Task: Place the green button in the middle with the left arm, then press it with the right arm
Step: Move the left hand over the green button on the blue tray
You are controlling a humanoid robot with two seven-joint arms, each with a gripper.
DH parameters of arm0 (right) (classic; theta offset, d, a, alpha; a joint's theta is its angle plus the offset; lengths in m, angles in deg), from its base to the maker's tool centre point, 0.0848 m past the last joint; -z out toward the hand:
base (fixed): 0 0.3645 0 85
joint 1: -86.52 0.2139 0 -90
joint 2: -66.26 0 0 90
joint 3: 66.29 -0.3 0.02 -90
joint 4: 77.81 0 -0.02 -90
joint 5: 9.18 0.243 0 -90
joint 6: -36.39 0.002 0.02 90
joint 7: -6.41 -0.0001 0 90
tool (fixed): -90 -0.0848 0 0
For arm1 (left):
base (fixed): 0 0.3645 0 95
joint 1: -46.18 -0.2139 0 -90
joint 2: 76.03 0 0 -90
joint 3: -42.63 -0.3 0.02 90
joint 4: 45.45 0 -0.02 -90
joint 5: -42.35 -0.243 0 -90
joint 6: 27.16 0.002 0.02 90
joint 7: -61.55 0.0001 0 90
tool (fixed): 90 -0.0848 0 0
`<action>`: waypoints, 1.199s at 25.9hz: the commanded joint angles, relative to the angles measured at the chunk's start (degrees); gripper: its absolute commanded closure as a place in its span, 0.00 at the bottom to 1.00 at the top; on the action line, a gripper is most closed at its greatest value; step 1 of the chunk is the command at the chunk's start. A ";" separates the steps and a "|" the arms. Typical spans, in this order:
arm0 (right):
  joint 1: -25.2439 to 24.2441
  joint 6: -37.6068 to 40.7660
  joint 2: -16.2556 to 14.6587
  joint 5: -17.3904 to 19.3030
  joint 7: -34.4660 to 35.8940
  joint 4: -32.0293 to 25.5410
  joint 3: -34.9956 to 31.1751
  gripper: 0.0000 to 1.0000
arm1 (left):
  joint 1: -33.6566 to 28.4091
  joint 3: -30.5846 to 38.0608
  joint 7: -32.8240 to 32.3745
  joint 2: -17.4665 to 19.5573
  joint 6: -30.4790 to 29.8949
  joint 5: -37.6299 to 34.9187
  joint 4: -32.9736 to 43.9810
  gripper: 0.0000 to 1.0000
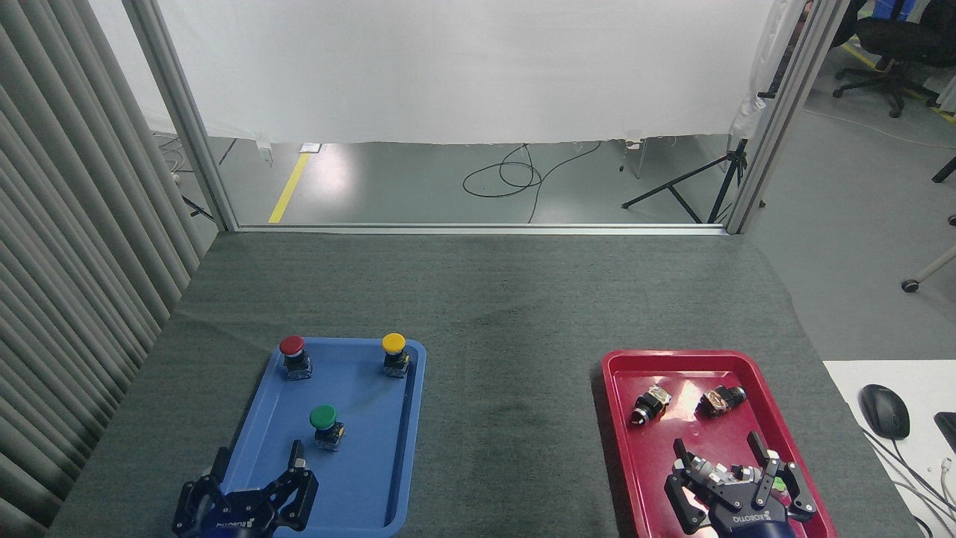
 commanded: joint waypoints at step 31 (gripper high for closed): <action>0.09 -1.00 2.42 2.96 -0.17 -0.60 0.55 0.01 | 2.23 -1.31 1.00 4.42 -8.39 1.24 -2.54 0.00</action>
